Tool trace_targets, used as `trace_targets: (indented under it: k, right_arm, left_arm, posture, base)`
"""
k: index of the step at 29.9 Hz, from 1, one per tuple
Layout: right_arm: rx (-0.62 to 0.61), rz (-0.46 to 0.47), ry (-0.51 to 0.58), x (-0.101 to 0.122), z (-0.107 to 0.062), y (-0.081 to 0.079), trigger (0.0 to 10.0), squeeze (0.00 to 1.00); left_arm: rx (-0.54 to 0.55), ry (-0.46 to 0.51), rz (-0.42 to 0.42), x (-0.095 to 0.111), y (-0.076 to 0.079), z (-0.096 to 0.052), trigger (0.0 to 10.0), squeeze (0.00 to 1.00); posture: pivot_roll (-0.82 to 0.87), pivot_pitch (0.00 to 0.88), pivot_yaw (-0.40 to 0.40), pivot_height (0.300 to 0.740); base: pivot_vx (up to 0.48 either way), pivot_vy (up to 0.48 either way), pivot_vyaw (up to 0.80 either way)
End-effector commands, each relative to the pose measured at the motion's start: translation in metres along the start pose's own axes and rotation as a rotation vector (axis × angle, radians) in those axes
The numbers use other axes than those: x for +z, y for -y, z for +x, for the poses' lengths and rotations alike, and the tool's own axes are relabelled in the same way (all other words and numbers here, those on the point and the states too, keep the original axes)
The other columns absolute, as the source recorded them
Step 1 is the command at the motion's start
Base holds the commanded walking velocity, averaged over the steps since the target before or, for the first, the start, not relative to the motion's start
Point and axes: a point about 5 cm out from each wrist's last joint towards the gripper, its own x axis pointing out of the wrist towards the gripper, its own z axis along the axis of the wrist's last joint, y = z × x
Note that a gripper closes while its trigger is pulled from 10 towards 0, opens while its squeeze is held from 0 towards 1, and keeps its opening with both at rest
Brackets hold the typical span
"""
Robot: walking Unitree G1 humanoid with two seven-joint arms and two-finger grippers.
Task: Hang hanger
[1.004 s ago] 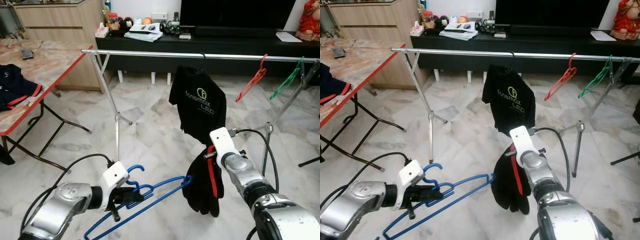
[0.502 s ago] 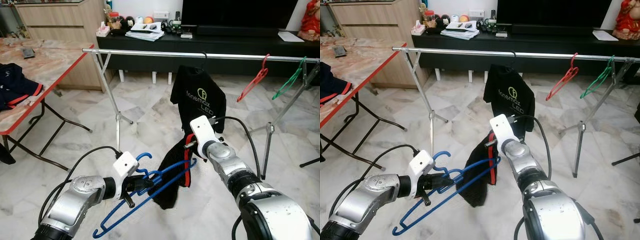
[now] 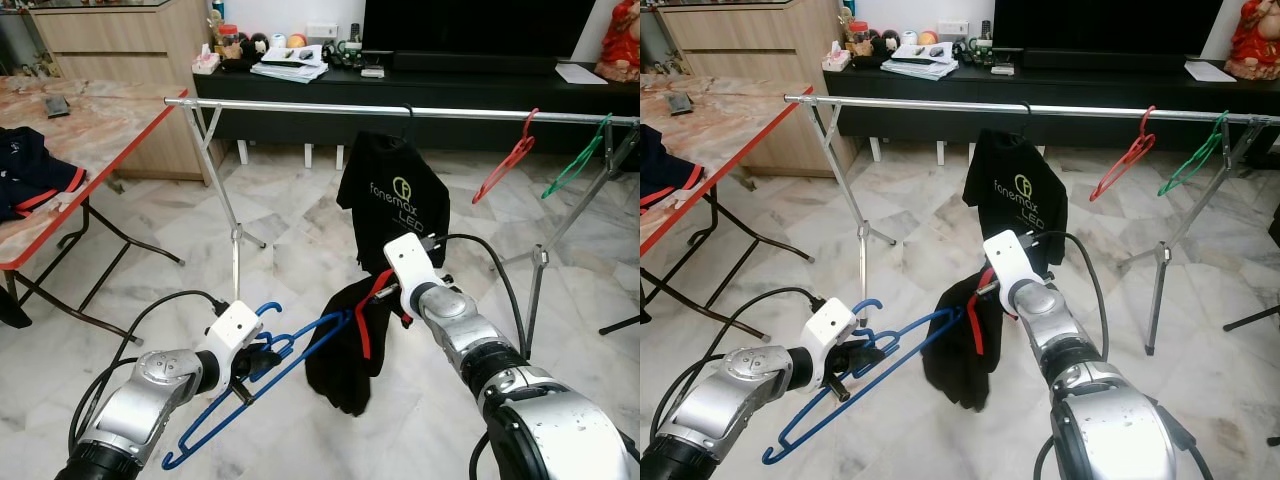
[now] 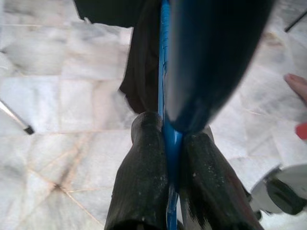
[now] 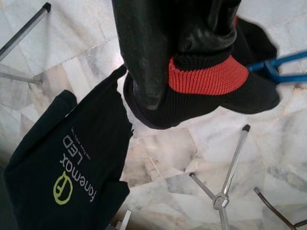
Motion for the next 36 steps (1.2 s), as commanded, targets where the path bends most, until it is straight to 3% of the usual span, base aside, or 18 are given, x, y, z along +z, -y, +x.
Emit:
trace_targets:
  k: [1,6,13,21,26,36]
  right_arm:
    - [-0.001,-0.023,0.023,0.004,0.0,0.002,10.0,0.0]
    - [-0.009,-0.023,0.008,-0.001,-0.001,0.002,10.0,0.0]
    - [-0.038,-0.012,-0.037,-0.012,-0.002,0.006,10.0,0.0]
    - [-0.052,0.003,-0.044,-0.013,-0.002,0.007,10.0,0.0]
    - [-0.04,0.018,-0.023,-0.005,0.0,0.001,10.0,0.0]
    - [-0.004,0.015,0.03,0.013,0.002,-0.007,10.0,0.0]
  left_arm:
    - [0.058,0.025,0.017,0.007,-0.01,-0.002,10.0,0.0]
    - [-0.082,0.067,0.002,0.013,0.005,-0.004,10.0,0.0]
    - [-0.311,0.037,0.012,0.011,0.026,-0.015,10.0,0.0]
    - [-0.354,0.052,0.021,0.018,0.03,-0.018,10.0,0.0]
    - [-0.318,0.114,0.004,0.035,0.028,-0.014,10.0,0.0]
    - [-0.255,0.109,0.017,0.036,0.027,-0.006,10.0,0.0]
  posture:
    - [0.07,0.046,0.013,0.74]
    - [0.07,0.05,0.012,0.74]
    - [0.08,0.06,0.009,0.74]
    - [0.09,0.065,0.009,0.74]
    - [0.09,0.066,0.011,0.74]
    - [0.09,0.068,0.011,0.74]
  base:
    - [0.0,0.0,0.0]
    - [0.0,0.0,0.0]
    - [0.0,0.0,0.0]
    - [0.0,0.0,0.0]
    - [0.0,0.0,0.0]
    - [0.0,0.0,0.0]
